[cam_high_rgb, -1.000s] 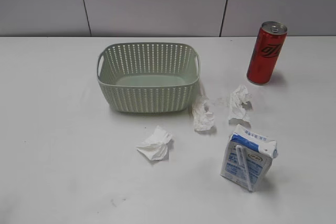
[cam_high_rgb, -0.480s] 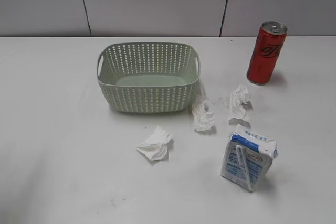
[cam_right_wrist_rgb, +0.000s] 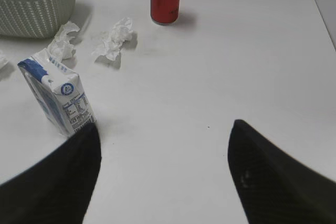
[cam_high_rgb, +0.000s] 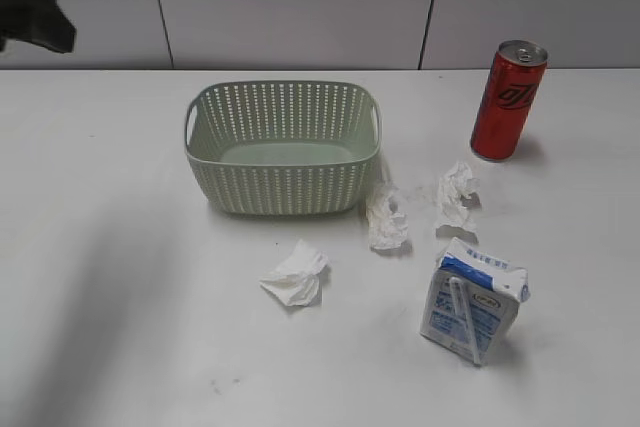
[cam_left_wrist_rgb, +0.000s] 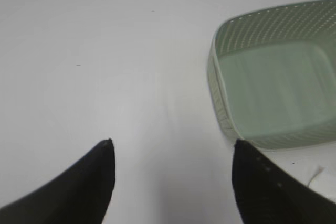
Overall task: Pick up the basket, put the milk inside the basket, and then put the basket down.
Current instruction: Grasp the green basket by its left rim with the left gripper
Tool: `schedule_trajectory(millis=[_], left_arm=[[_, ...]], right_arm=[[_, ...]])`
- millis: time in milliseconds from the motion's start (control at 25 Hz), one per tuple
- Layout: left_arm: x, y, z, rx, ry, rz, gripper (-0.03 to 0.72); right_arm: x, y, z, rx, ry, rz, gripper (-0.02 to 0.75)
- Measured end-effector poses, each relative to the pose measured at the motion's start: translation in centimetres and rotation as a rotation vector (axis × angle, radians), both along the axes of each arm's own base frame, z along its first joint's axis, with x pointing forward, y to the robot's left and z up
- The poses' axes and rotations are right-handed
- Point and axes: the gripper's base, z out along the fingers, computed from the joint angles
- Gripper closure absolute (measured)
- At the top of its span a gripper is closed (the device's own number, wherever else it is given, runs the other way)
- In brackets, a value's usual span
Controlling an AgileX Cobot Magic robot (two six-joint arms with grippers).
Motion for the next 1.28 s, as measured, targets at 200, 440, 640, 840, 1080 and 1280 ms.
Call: schedule_trajectory(millis=[200, 440, 640, 840, 1080, 1280], left_arm=[[4.0, -2.8, -1.9, 0.007, 0.129, -0.005, 0.160], [7.4, -5.8, -5.1, 0.011, 0.253, 0.024, 0.160], [8.8, -6.6, -9.4, 0.027, 0.363, 0.072, 0.160], [9.3, -6.8, -12.8, 0.048, 0.444, 0.102, 0.183], [9.7, -7.2, -13.8, 0.013, 0.444, 0.126, 0.291], [9.7, -7.4, -13.8, -0.016, 0.443, 0.132, 0.566]], right_arm=[[0.0, 0.0, 0.0, 0.000, 0.000, 0.000, 0.147], [0.0, 0.0, 0.0, 0.000, 0.000, 0.000, 0.147], [0.0, 0.0, 0.0, 0.000, 0.000, 0.000, 0.147], [0.0, 0.0, 0.0, 0.000, 0.000, 0.000, 0.147], [0.0, 0.0, 0.0, 0.000, 0.000, 0.000, 0.147], [0.0, 0.0, 0.0, 0.000, 0.000, 0.000, 0.147]])
